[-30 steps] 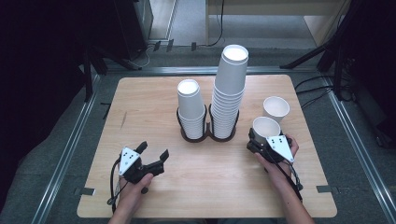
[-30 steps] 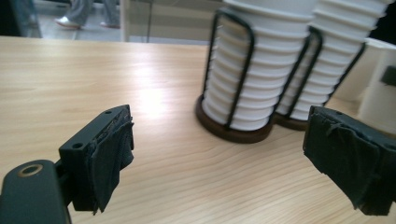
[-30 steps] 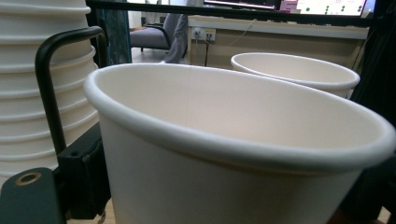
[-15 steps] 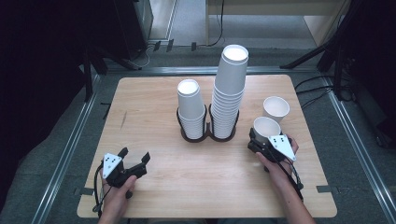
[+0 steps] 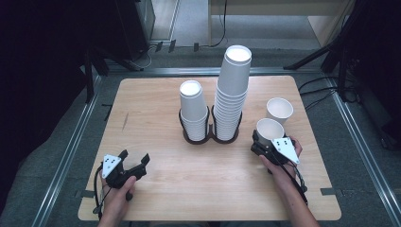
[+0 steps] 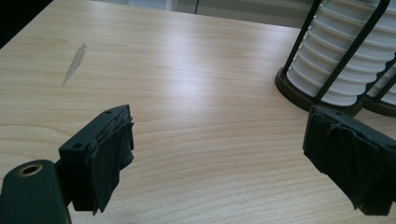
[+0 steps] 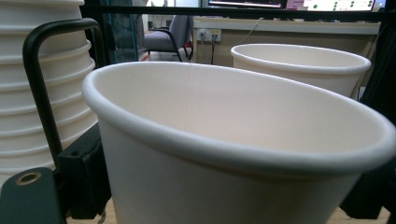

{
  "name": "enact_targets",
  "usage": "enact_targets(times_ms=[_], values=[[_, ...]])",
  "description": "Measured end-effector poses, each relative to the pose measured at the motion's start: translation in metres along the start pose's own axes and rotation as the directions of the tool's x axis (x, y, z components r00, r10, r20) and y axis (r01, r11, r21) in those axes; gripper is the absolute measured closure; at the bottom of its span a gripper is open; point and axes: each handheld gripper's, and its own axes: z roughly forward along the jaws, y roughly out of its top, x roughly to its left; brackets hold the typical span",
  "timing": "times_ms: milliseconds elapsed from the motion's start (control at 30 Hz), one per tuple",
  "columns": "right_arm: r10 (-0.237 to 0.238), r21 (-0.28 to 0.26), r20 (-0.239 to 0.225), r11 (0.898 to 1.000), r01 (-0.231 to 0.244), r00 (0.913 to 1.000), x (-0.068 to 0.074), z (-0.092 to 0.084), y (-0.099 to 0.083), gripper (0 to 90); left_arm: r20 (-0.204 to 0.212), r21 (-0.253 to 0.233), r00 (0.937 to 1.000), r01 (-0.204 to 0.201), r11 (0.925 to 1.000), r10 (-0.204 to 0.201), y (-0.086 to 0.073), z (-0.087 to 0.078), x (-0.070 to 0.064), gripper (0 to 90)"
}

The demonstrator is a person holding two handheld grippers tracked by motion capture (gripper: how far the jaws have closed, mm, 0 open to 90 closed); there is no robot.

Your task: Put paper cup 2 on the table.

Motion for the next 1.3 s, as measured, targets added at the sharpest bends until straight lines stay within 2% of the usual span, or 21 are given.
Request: enact_targets(times_ms=[300, 500, 567, 633, 733, 900, 1300], values=[[-0.018, 0.008, -0.017, 1.000, 0.019, 0.9997, 0.000, -0.002, 0.000, 10.2, 0.004, 0.003, 1.0000, -0.004, 1.0000, 0.004, -0.001, 0.000, 0.000, 9.0], [-0.023, 0.033, -0.022, 0.999, 0.024, 0.9995, 0.000, -0.003, 0.001, 9.0, 0.004, 0.002, 1.0000, -0.003, 1.0000, 0.003, -0.001, 0.000, 0.000, 9.0], [-0.024, 0.045, -0.032, 0.999, 0.025, 0.9992, 0.000, -0.004, 0.001, 6.5, 0.005, 0.001, 1.0000, -0.004, 1.0000, 0.004, -0.001, 0.000, 0.000, 9.0], [-0.036, 0.057, -0.045, 0.998, 0.039, 0.9983, 0.001, -0.004, 0.001, 0.0, 0.005, 0.001, 1.0000, -0.004, 1.0000, 0.004, -0.001, 0.001, 0.000, 9.0], [-0.033, 0.064, -0.080, 0.997, 0.038, 0.9962, 0.002, -0.006, 0.002, 0.0, 0.006, 0.001, 1.0000, -0.003, 1.0000, 0.003, -0.001, 0.001, -0.001, 9.0], [-0.046, 0.081, -0.079, 0.995, 0.053, 0.9958, 0.003, -0.008, 0.001, 0.0, 0.008, -0.001, 1.0000, -0.003, 1.0000, 0.003, -0.002, 0.001, -0.001, 9.0], [-0.077, 0.097, -0.080, 0.992, 0.085, 0.9938, -0.004, -0.021, 0.000, 0.0, 0.012, 0.006, 0.9999, 0.002, 1.0000, -0.002, -0.001, 0.004, 0.000, 9.0]])
